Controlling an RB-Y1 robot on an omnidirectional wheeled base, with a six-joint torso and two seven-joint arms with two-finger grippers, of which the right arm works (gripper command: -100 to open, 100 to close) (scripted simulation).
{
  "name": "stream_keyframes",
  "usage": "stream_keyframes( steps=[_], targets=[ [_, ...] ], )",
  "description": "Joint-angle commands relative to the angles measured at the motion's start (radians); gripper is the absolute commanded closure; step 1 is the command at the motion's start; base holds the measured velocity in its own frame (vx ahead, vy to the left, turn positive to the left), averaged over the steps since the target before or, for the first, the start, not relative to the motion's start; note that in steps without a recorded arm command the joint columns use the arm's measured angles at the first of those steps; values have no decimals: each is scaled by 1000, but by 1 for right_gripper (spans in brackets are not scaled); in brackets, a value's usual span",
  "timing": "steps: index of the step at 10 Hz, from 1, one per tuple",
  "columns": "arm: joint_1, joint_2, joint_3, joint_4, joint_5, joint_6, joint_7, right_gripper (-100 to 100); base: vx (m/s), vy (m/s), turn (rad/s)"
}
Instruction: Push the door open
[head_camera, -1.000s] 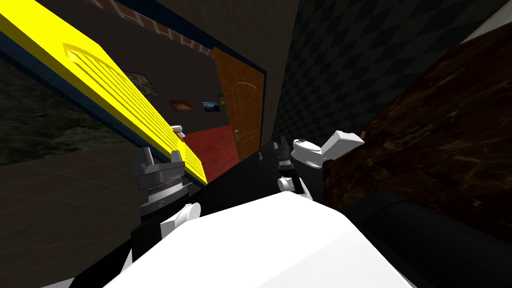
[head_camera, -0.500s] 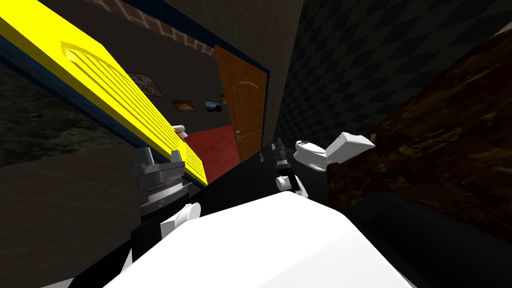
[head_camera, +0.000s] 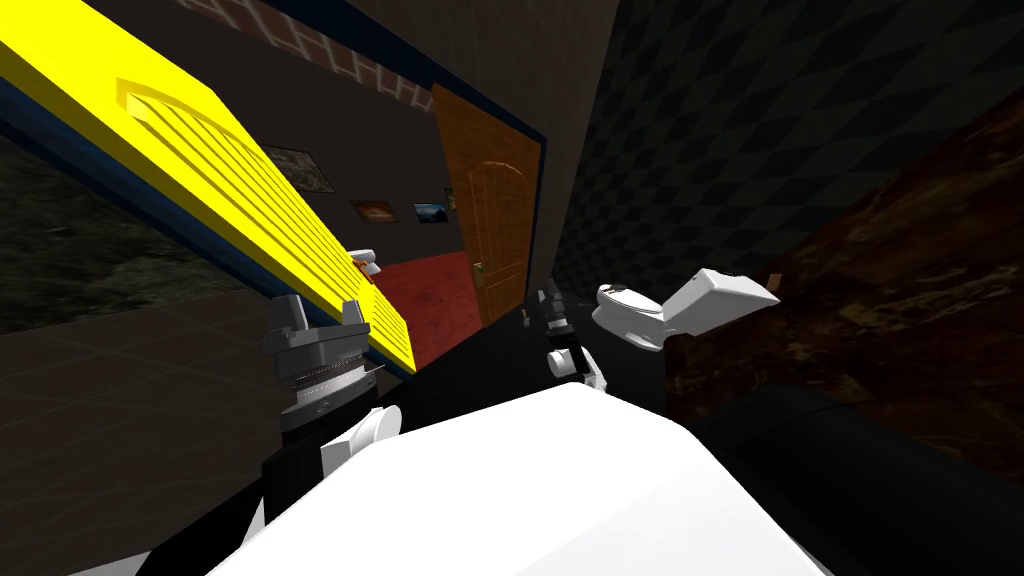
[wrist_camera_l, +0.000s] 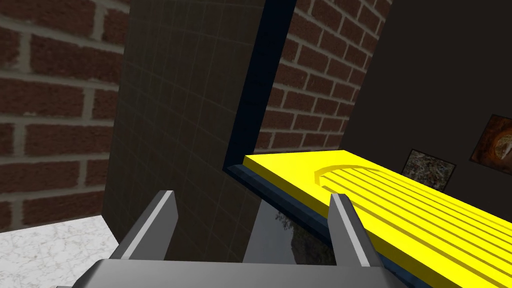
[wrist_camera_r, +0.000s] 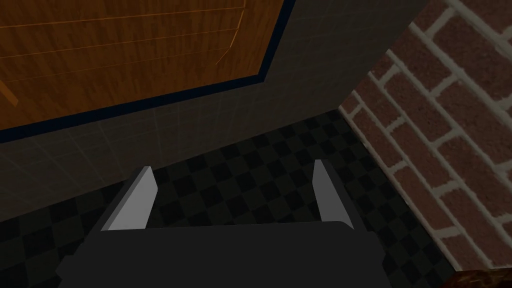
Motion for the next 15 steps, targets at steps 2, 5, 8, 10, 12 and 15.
stream_keyframes(
  steps=[2, 5, 8, 10, 12, 15],
  targets=[
    [-33, -3, 3, 64, 7, -2, -5, -100, 97, -19, 73],
    [-74, -6, 6, 138, 14, 0, -11, -100, 98, -22, 77],
    [-117, -6, 9, 216, 23, 1, -17, -100, 96, -22, 72],
    [-147, -6, 11, 269, 28, 3, -21, -100, 101, -20, 76],
    [-176, -5, 14, 323, 34, 4, -26, -100, 94, -42, 77],
    [-221, -3, 17, 403, 42, 5, -32, -100, 92, -34, 79]
  ],
)
